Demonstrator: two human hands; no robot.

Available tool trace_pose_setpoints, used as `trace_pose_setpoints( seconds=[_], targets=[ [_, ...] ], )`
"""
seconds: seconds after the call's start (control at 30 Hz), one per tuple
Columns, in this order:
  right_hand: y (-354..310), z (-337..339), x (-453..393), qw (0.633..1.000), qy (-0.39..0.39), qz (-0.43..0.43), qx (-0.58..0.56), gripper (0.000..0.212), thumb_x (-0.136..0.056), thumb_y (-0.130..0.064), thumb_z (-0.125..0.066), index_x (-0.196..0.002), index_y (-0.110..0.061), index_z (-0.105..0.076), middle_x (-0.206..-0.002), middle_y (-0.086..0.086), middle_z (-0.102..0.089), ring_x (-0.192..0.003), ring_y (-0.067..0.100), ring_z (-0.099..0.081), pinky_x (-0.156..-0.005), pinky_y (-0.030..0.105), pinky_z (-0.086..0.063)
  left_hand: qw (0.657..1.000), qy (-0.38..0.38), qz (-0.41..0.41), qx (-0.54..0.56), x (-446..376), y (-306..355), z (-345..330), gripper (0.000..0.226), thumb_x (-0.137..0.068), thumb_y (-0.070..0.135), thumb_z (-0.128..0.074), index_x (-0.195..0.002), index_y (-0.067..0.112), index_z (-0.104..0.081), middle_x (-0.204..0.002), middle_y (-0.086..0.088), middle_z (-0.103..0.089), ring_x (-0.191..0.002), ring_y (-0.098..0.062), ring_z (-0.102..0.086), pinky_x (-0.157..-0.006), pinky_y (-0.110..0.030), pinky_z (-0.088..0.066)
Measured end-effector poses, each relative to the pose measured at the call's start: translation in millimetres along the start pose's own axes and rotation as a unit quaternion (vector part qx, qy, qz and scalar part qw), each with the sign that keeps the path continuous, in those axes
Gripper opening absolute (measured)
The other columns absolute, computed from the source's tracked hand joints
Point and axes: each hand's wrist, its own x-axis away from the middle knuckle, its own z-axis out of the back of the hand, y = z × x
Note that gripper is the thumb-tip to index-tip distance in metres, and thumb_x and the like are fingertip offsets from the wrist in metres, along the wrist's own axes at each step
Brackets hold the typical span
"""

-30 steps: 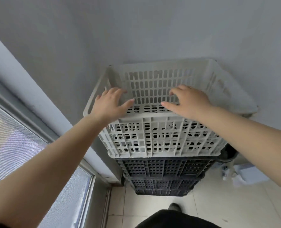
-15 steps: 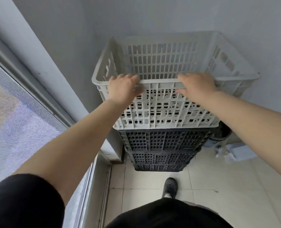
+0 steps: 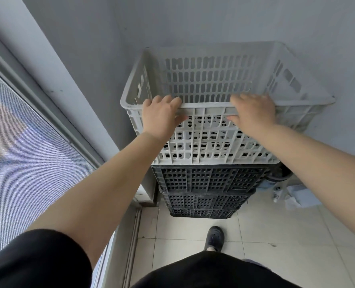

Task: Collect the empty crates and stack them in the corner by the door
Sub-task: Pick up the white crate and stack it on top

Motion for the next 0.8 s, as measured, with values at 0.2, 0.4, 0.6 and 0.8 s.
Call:
trace_pose_setpoints(
  seconds=[0.2, 0.4, 0.6, 0.8],
  targets=[
    [-3.2, -2.7, 0.5, 0.999, -0.021, -0.02, 0.015, 0.049, -0.095, -0.04, -0.055, -0.132, -0.008, -0.046, -0.128, 0.01, -0.057, -0.119, 0.028, -0.052, -0.1, 0.043, -0.038, 1.0, -0.023, 0.009, -0.012, 2.2, 2.3, 4.1, 0.043, -0.093, 0.049, -0.051, -0.123, 0.018, -0.054, -0.119, -0.003, -0.059, -0.111, -0.029, -0.05, -0.093, -0.038, -0.031],
    [-9.0, 0.7, 9.5, 0.997, -0.06, -0.023, 0.033, 0.074, -0.092, -0.044, -0.054, -0.15, -0.014, -0.019, -0.152, 0.01, -0.032, -0.138, 0.029, -0.032, -0.112, 0.046, -0.025, 0.999, -0.051, -0.002, 0.004, 13.8, 7.6, 14.2, 0.058, -0.093, 0.047, -0.051, -0.144, 0.021, -0.038, -0.141, -0.002, -0.047, -0.132, -0.027, -0.039, -0.111, -0.041, -0.021],
    [-23.3, 1.1, 35.8, 0.997, -0.065, -0.023, 0.032, 0.087, -0.094, -0.039, -0.049, -0.154, -0.016, 0.01, -0.163, 0.009, 0.004, -0.149, 0.029, 0.004, -0.12, 0.049, 0.001, 0.998, -0.053, -0.02, 0.008, 38.5, 17.7, 19.8, 0.073, -0.095, 0.046, -0.049, -0.155, 0.023, -0.014, -0.161, 0.001, -0.017, -0.15, -0.022, -0.009, -0.12, -0.045, -0.001],
    [-28.4, 12.8, 35.9, 0.993, -0.101, -0.04, -0.043, 0.098, -0.089, -0.027, -0.063, -0.154, -0.021, 0.01, -0.163, 0.005, 0.008, -0.149, 0.029, 0.008, -0.12, 0.048, -0.007, 0.997, -0.068, -0.01, 0.042, 39.0, 17.7, 16.2, 0.079, -0.092, 0.043, -0.054, -0.155, 0.027, -0.009, -0.163, 0.001, -0.01, -0.15, -0.024, -0.002, -0.121, -0.041, 0.002]
  ],
)
